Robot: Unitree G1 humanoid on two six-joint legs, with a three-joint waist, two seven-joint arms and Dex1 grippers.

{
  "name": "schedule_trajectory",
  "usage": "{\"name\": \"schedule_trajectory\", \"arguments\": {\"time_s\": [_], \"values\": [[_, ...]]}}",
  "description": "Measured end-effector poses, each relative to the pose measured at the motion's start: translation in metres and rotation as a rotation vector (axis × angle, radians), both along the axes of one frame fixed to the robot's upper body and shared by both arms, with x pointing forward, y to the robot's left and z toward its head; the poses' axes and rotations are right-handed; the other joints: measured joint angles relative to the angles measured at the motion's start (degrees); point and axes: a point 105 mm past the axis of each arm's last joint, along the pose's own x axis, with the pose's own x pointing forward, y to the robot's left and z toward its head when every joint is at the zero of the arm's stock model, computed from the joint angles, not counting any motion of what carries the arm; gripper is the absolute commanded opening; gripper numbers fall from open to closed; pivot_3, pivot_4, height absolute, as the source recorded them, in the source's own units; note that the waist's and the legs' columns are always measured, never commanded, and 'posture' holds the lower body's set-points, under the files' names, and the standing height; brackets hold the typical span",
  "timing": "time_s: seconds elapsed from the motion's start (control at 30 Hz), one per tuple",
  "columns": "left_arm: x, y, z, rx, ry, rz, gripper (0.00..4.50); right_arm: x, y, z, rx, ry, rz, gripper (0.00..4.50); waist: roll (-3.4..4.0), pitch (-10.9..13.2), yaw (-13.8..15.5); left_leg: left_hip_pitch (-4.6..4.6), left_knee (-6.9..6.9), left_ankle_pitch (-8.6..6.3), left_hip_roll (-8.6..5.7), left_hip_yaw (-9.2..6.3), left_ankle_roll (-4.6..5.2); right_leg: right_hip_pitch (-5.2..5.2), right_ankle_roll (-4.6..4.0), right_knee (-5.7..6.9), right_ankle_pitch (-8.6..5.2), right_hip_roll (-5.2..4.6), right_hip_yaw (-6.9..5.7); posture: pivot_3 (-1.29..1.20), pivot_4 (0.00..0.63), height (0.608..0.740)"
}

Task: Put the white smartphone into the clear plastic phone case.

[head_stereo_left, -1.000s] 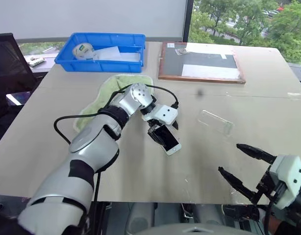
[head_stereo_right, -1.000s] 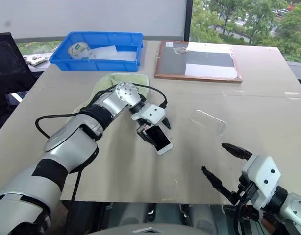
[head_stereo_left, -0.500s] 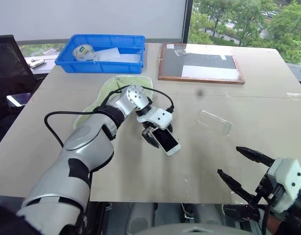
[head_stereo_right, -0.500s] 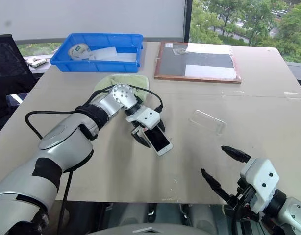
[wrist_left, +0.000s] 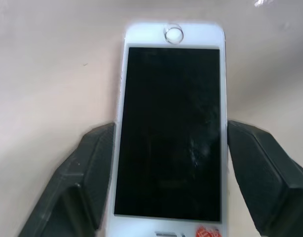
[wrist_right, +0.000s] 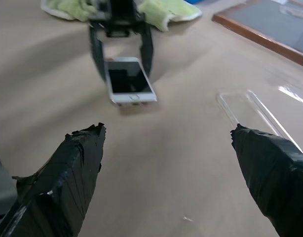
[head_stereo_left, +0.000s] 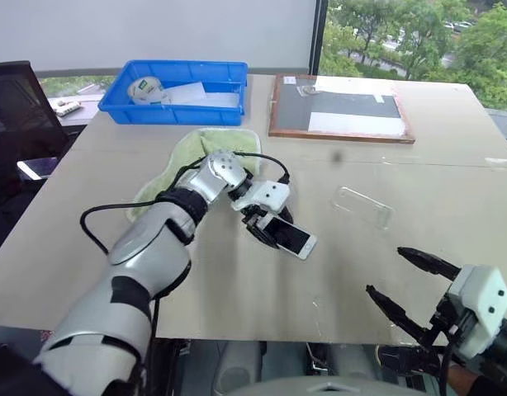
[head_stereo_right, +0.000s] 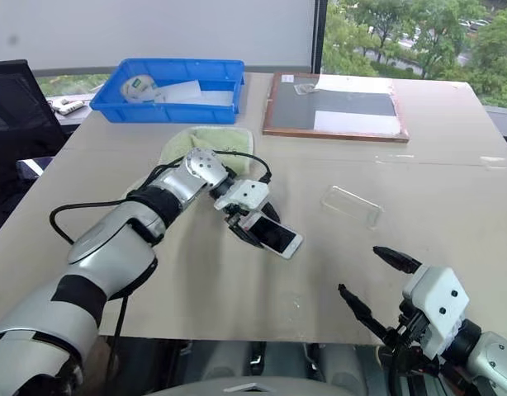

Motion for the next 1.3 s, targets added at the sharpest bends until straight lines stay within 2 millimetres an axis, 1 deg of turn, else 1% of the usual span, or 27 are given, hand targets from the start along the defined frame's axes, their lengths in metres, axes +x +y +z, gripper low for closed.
{"name": "schedule_trajectory", "arguments": {"time_s": [0.03,0.13,0.17,0.23,0.27,0.3,0.37,0.4,0.47,0.57,0.6,0.63,0.67,0.7,0.73,0.83,0.93,0.97,1.0,1.13,1.17,1.23,1.3], "values": [[-0.004,-0.005,0.007,-0.013,0.023,-0.004,2.94,0.000,-0.002,-0.001,-0.006,0.005,-0.018,4.50,0.00,0.0,0.1,0.00,0.00,0.00,-0.01,0.00,0.00,0.00,0.00,0.00,0.00,0.00,-0.01,0.00,0.150,0.740],[-0.021,-0.034,0.034,-0.097,0.096,-0.022,2.94,0.004,-0.015,0.004,-0.023,-0.023,-0.101,4.50,0.00,0.0,0.4,0.01,0.04,-0.01,-0.04,-0.02,0.02,0.04,0.01,-0.03,-0.01,-0.03,-0.01,0.00,0.150,0.740],[-0.026,-0.044,0.037,-0.094,0.092,-0.035,2.94,0.004,-0.018,0.005,-0.034,-0.029,-0.123,4.50,0.01,0.0,0.4,0.07,0.06,-0.01,-0.07,-0.01,0.03,0.09,0.02,-0.03,-0.01,-0.03,0.01,0.00,0.150,0.740],[-0.032,-0.064,0.033,-0.050,0.043,-0.044,2.94,0.002,-0.028,0.005,-0.060,-0.016,-0.168,4.50,0.03,0.0,0.2,0.15,0.05,-0.01,-0.11,0.05,0.04,0.13,0.02,-0.01,-0.01,-0.02,0.07,0.00,0.150,0.740],[-0.032,-0.070,0.030,-0.037,0.031,-0.035,2.94,0.001,-0.031,0.004,-0.065,-0.008,-0.182,4.50,0.03,0.0,0.1,0.15,0.06,-0.01,-0.13,0.04,0.04,0.12,0.02,0.00,-0.01,0.00,0.07,0.00,0.150,0.740],[-0.033,-0.083,0.024,-0.023,0.017,-0.023,2.94,-0.003,-0.036,0.004,-0.069,0.014,-0.200,4.50,0.04,0.0,0.1,0.17,0.06,-0.01,-0.14,0.04,0.04,0.12,0.02,0.01,0.00,0.03,0.07,0.00,0.150,0.740],[-0.035,-0.092,0.022,-0.021,0.010,-0.028,2.94,-0.005,-0.038,0.004,-0.070,0.027,-0.203,4.50,0.04,0.0,-0.4,0.17,0.04,-0.02,-0.10,0.07,0.03,0.08,0.02,0.01,0.00,0.10,0.11,0.00,0.150,0.740],[-0.033,-0.107,0.017,-0.015,-0.021,-0.016,2.94,-0.011,-0.043,0.000,-0.072,0.079,-0.215,4.50,0.26,-0.1,-0.6,0.18,0.00,-0.02,-0.15,0.06,0.03,0.09,0.02,0.00,-0.01,0.07,0.10,0.00,0.150,0.740],[-0.034,-0.129,0.004,0.007,-0.062,-0.004,2.94,-0.012,-0.045,-0.001,-0.086,0.110,-0.209,4.50,0.20,-0.1,-0.4,0.10,0.01,-0.02,-0.16,0.07,0.03,0.06,0.02,-0.03,-0.01,0.08,0.06,0.00,0.150,0.740],[-0.037,-0.138,-0.004,0.032,-0.090,-0.016,2.94,-0.013,-0.045,-0.001,-0.093,0.117,-0.199,4.50,0.19,-0.1,-0.4,0.07,0.01,-0.03,-0.17,0.05,0.04,0.03,0.02,-0.05,-0.01,0.06,0.09,0.00,0.150,0.740],[-0.038,-0.145,-0.015,0.066,-0.139,-0.028,2.94,-0.012,-0.043,-0.003,-0.118,0.129,-0.171,4.50,0.19,-0.1,-0.9,0.12,-0.02,-0.04,-0.16,0.09,0.05,0.02,0.03,-0.05,-0.01,0.06,0.13,0.00,0.150,0.740],[-0.040,-0.145,-0.025,0.088,-0.142,-0.023,3.74,-0.010,-0.039,-0.005,-0.132,0.128,-0.144,4.50,0.20,-0.1,-1.3,0.13,-0.03,-0.04,-0.15,0.08,0.05,0.01,0.02,-0.04,-0.01,0.07,0.12,0.00,0.150,0.740],[-0.041,-0.145,-0.029,0.099,-0.136,-0.022,3.98,-0.010,-0.038,-0.006,-0.135,0.128,-0.136,4.50,0.21,-0.1,-1.3,0.14,-0.03,-0.04,-0.15,0.08,0.05,0.01,0.02,-0.02,-0.01,0.08,0.12,0.00,0.150,0.740],[-0.041,-0.145,-0.033,0.101,-0.144,-0.022,4.35,-0.007,-0.035,-0.007,-0.132,0.131,-0.119,4.50,0.20,-0.1,-1.4,0.15,-0.03,-0.04,-0.13,0.05,0.05,0.00,0.02,-0.02,-0.01,0.09,0.11,0.00,0.150,0.740],[-0.040,-0.146,-0.033,0.100,-0.157,-0.028,4.48,-0.006,-0.034,-0.008,-0.129,0.132,-0.112,4.50,0.21,-0.1,-1.3,0.13,-0.03,-0.04,-0.13,0.00,0.05,0.01,0.02,-0.02,-0.01,0.07,0.06,0.00,0.150,0.740],[-0.034,-0.142,-0.026,0.056,-0.125,0.029,4.48,0.006,-0.026,-0.011,-0.135,0.121,-0.056,4.50,0.20,-0.1,-1.4,0.14,-0.01,-0.04,-0.13,0.03,0.05,0.02,0.02,-0.02,-0.01,0.02,0.09,0.00,0.150,0.740],[-0.030,-0.131,-0.010,-0.007,-0.057,0.077,4.48,0.017,-0.028,-0.021,-0.141,0.142,-0.051,4.50,0.23,0.0,-1.3,0.07,-0.03,-0.04,-0.13,0.02,0.05,-0.03,0.02,-0.04,-0.01,0.01,0.08,0.00,0.150,0.740],[-0.029,-0.126,-0.004,-0.034,-0.036,0.085,4.48,0.020,-0.029,-0.023,-0.140,0.148,-0.050,4.50,0.23,0.0,-1.3,0.09,-0.05,-0.04,-0.15,0.04,0.05,-0.02,0.02,-0.05,-0.01,0.03,0.09,0.00,0.150,0.740],[-0.029,-0.115,0.007,-0.086,0.015,0.103,4.48,0.027,-0.028,-0.026,-0.139,0.149,-0.037,4.50,0.23,0.0,-1.5,0.10,-0.10,-0.04,-0.13,0.08,0.05,-0.04,0.02,-0.06,-0.01,0.06,0.12,0.00,0.150,0.740],[-0.029,-0.091,0.032,-0.217,0.090,0.159,4.48,0.042,-0.026,-0.035,-0.145,0.179,-0.009,4.50,0.28,0.0,-1.3,0.11,-0.10,-0.04,-0.12,0.07,0.06,-0.04,0.03,-0.02,-0.01,0.10,0.12,0.00,0.150,0.740],[-0.030,-0.085,0.038,-0.276,0.120,0.174,4.48,0.047,-0.025,-0.037,-0.152,0.183,0.000,4.50,0.28,0.0,-1.3,0.11,-0.09,-0.04,-0.12,0.07,0.06,-0.03,0.03,-0.01,-0.01,0.10,0.12,0.00,0.150,0.740],[-0.031,-0.075,0.046,-0.383,0.185,0.216,4.48,0.054,-0.025,-0.041,-0.164,0.201,0.015,4.50,0.28,0.0,-1.2,0.11,-0.06,-0.03,-0.12,0.07,0.06,-0.02,0.03,0.00,-0.01,0.08,0.12,0.00,0.150,0.740],[-0.031,-0.064,0.046,-0.436,0.199,0.248,4.48,0.057,-0.022,-0.044,-0.164,0.217,0.032,4.50,0.28,0.0,-1.1,0.12,-0.03,-0.03,-0.13,0.07,0.06,0.01,0.04,-0.01,0.00,0.08,0.11,0.00,0.150,0.740]]}}
